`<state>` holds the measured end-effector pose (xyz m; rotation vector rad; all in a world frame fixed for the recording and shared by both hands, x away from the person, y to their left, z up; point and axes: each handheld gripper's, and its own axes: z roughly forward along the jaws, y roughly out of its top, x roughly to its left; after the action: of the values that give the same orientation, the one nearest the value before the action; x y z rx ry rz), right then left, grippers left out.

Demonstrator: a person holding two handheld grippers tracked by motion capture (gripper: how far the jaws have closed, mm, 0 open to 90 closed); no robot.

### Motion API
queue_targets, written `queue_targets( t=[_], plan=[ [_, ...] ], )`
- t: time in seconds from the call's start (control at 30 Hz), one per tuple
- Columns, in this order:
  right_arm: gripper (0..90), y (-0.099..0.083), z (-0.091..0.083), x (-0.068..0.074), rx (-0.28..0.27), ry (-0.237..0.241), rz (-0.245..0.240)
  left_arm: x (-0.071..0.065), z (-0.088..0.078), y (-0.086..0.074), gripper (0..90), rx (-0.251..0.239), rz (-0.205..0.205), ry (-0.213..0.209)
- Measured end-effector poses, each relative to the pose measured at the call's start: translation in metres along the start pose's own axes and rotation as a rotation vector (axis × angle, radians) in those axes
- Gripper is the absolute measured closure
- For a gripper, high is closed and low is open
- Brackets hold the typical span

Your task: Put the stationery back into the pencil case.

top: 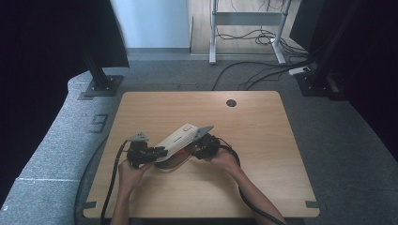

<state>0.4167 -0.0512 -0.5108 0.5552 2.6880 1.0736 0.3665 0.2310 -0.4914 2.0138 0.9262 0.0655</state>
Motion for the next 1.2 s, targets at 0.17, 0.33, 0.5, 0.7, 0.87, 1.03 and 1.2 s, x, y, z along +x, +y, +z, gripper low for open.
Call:
queue_targets(
  t=[0.17,0.33,0.5,0.7,0.87,1.03,1.2],
  plan=[
    [51.8,-0.005,-0.008,-0.004,-0.008,-0.001,0.012,-0.003,0.005,-0.003,69.2,0.014,0.006,-0.004],
    [49.6,-0.009,-0.013,-0.006,-0.005,-0.009,0.019,-0.005,0.007,-0.005,67.6,0.016,0.007,-0.009],
    [47.7,-0.014,-0.016,-0.008,-0.003,-0.017,0.030,-0.006,0.012,-0.008,65.4,0.038,0.016,-0.020],
    [45.2,-0.019,-0.018,-0.010,0.000,-0.019,0.046,-0.009,0.020,-0.011,61.4,0.071,0.036,0.000],
    [43.9,-0.022,-0.019,-0.011,0.003,-0.021,0.051,-0.011,0.021,-0.012,55.4,0.065,0.061,0.014],
    [40.5,-0.022,-0.022,-0.012,-0.007,-0.028,0.067,-0.012,0.019,-0.011,41.3,0.065,0.070,0.005],
    [35.3,-0.022,-0.023,-0.012,-0.010,-0.034,0.072,-0.010,0.014,-0.009,29.5,0.044,0.048,-0.017]
  ],
)
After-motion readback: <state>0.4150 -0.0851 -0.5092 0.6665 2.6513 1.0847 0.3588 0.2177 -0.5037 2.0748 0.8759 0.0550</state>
